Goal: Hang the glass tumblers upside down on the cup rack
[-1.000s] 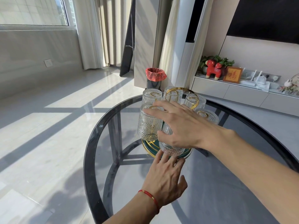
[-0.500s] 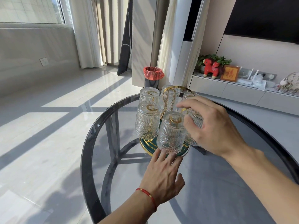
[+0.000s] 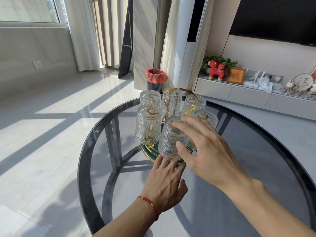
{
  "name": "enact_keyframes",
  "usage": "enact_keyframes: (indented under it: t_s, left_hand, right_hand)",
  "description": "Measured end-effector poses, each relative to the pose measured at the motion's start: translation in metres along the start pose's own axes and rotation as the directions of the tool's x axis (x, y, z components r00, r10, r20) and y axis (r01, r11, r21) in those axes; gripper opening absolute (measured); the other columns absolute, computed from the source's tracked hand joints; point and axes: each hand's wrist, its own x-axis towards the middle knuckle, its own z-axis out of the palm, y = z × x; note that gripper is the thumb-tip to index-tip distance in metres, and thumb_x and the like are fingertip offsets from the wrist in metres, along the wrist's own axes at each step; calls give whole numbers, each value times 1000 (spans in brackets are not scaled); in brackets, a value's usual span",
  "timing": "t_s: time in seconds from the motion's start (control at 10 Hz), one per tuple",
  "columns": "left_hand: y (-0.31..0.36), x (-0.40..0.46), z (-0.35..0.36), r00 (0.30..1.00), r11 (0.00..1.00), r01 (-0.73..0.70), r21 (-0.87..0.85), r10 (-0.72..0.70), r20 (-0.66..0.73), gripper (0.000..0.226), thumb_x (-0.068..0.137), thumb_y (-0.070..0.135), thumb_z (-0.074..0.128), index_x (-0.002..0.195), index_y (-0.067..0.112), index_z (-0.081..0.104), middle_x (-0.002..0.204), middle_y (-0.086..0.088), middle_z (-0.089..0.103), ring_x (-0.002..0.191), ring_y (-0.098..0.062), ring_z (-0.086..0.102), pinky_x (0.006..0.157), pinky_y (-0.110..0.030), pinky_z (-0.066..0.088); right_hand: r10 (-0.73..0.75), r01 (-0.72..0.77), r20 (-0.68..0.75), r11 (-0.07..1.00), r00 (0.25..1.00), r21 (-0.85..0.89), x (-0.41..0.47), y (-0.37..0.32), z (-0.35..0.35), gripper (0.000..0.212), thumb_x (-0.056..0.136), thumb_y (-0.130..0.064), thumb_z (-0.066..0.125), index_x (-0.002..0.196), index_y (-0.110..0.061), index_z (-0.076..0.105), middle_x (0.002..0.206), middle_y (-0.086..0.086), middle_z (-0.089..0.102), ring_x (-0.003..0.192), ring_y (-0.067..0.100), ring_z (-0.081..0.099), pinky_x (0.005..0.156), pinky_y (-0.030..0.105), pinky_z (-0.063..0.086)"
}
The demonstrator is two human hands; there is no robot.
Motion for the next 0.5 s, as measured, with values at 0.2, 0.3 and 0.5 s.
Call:
enact_keyframes:
  t_s: [0.2,0.3,0.5]
  left_hand:
    - [-2,1,2,999,999,13,34,-15,47,51,90,37,51,135,16,60,139,-5,58,131,-31,47,120,-47,28]
    - [-1,1,3,998,1000,18,25,-20,66,51,90,37,51,135,16,60,140,-4,57,131,-31,47,120,-47,29]
    - [0,0,1,999,1000,16,24,-17,43,47,88,36,55,129,16,63,134,-5,61,124,-31,50,117,-47,35]
  right_hand:
    - [-3,2,-30,1000,1000,-20,4,-2,-4,37,93,-26,61,129,-23,69,130,0,66,121,23,60,99,42,52]
    - [12,-12,-27,1000,1000,-12,4,-3,-6,36,93,-26,61,128,-22,69,129,-1,66,121,22,60,99,42,51]
    - [-18,15,-48,999,999,-46,5,-4,-6,38,92,-23,60,129,-19,69,131,2,67,123,23,59,101,44,50]
